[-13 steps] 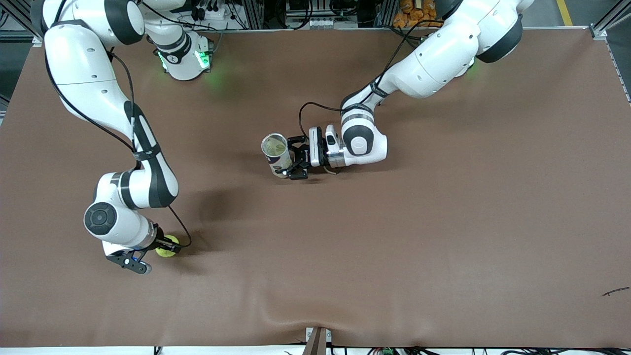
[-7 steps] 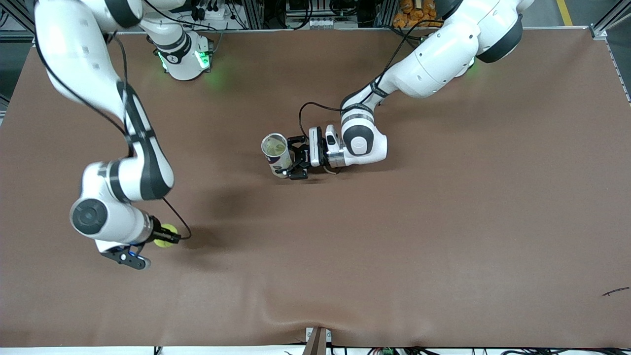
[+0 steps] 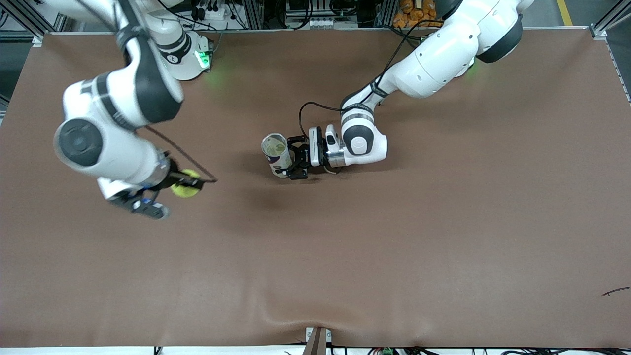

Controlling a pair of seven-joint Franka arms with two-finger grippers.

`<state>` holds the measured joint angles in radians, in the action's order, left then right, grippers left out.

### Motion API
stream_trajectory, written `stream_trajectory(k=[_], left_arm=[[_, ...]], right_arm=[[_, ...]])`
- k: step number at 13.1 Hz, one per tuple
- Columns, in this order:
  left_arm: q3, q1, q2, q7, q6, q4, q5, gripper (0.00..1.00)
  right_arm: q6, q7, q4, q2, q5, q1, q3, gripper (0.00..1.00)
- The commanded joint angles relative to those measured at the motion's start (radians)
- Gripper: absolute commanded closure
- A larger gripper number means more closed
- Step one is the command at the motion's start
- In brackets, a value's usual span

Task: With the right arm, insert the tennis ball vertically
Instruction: 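Carry the second ball to the can and drop it in with the right gripper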

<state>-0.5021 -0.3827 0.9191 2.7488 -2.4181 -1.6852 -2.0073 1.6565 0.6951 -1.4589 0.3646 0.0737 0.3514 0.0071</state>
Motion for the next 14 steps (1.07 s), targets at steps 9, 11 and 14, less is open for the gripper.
stream_trajectory(k=[9,11,14], left_arm=[[-0.013,0.013,0.007,0.134,-0.003,-0.018,-0.036,0.19],[-0.013,0.013,0.007,0.134,-0.003,-0.018,-0.036,0.19],[-0.013,0.013,0.009,0.134,-0.003,-0.018,-0.036,0.19]], right_arm=[[0.005,0.602,-0.106,0.007,0.015,0.354,-0.009,0.38],[0.011,0.609,-0.109,0.008,0.017,0.353,-0.009,0.38],[0.029,0.61,-0.101,0.014,0.02,0.353,-0.009,0.38]])
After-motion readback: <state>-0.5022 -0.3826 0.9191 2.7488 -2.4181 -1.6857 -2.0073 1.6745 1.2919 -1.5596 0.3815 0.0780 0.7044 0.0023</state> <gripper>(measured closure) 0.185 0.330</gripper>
